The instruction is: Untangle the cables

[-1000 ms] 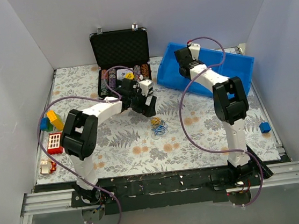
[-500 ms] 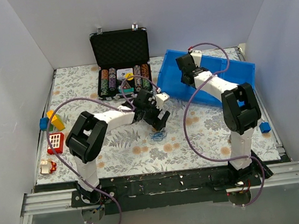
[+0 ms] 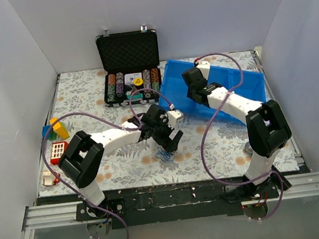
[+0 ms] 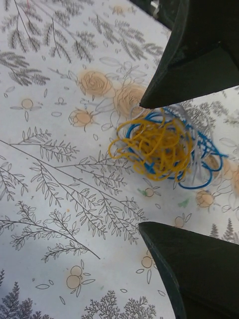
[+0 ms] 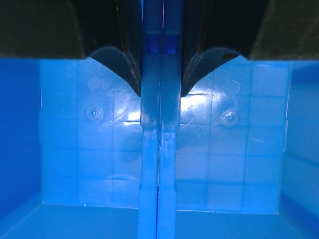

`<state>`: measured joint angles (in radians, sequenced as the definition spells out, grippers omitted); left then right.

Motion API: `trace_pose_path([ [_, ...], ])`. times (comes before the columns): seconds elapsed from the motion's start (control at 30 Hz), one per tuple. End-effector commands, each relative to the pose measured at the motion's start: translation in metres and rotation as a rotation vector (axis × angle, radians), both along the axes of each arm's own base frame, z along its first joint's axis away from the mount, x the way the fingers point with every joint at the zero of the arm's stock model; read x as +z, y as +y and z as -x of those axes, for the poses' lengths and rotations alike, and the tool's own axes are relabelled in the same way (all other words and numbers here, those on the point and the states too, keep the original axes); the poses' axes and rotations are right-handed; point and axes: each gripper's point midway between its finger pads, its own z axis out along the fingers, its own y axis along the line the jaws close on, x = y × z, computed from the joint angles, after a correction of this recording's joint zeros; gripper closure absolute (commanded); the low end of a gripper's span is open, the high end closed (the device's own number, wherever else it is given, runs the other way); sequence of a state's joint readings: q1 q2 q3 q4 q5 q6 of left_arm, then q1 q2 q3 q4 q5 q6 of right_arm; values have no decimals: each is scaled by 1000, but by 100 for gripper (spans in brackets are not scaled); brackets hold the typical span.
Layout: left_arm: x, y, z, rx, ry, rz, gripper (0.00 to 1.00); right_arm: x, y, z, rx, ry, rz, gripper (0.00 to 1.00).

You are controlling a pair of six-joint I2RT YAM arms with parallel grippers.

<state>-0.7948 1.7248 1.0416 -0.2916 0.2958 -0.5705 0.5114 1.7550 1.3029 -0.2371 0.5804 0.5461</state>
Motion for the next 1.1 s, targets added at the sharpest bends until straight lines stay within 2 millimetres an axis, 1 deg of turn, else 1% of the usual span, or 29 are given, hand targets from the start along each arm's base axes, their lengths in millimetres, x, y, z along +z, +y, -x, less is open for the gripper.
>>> trace_pose_path([
  [0.0,80,-16,2,-27,-9,104,2,89,30,0,28,-277,-40,99],
  [0.1,139,-23,9,-71,-32,181,2,90,55,20,90,-279,-53,99],
  [0.13,160,-22,9,-76,-62,203,2,90,62,26,107,-282,-54,99],
  [0.17,175,-18,9,-75,-84,210,2,90,67,30,118,-286,-53,99],
  [0.23,203,-6,5,-45,-141,223,2,87,78,38,148,-293,-48,99],
  [0.27,216,1,-1,1,-180,222,2,85,83,40,164,-294,-47,99],
  [0.33,236,26,-25,172,-297,188,2,81,93,44,189,-291,-43,99],
  [0.37,242,36,-32,204,-332,179,2,78,98,48,201,-287,-31,99],
  [0.4,249,44,-36,229,-362,176,2,81,106,48,209,-307,-40,99],
  [0.43,254,53,-40,249,-382,174,2,80,110,50,217,-308,-36,99],
  [0.5,269,64,-37,247,-413,200,2,80,118,51,222,-307,-39,99],
  [0.57,283,69,-30,220,-443,224,2,79,123,52,216,-303,-50,99],
  [0.67,297,74,-19,196,-461,249,2,83,130,50,209,-307,-79,99],
  [0.77,307,82,-18,230,-490,269,2,87,137,50,209,-318,-81,99],
  [0.8,313,86,-22,258,-507,280,2,87,140,50,212,-319,-82,99],
  [0.93,341,106,-37,370,-564,338,2,79,156,48,213,-313,-82,99],
  [1.0,349,111,-40,391,-583,345,2,69,166,49,215,-285,-80,99],
  [1.07,350,117,-43,405,-593,342,2,60,174,51,202,-258,-81,99],
])
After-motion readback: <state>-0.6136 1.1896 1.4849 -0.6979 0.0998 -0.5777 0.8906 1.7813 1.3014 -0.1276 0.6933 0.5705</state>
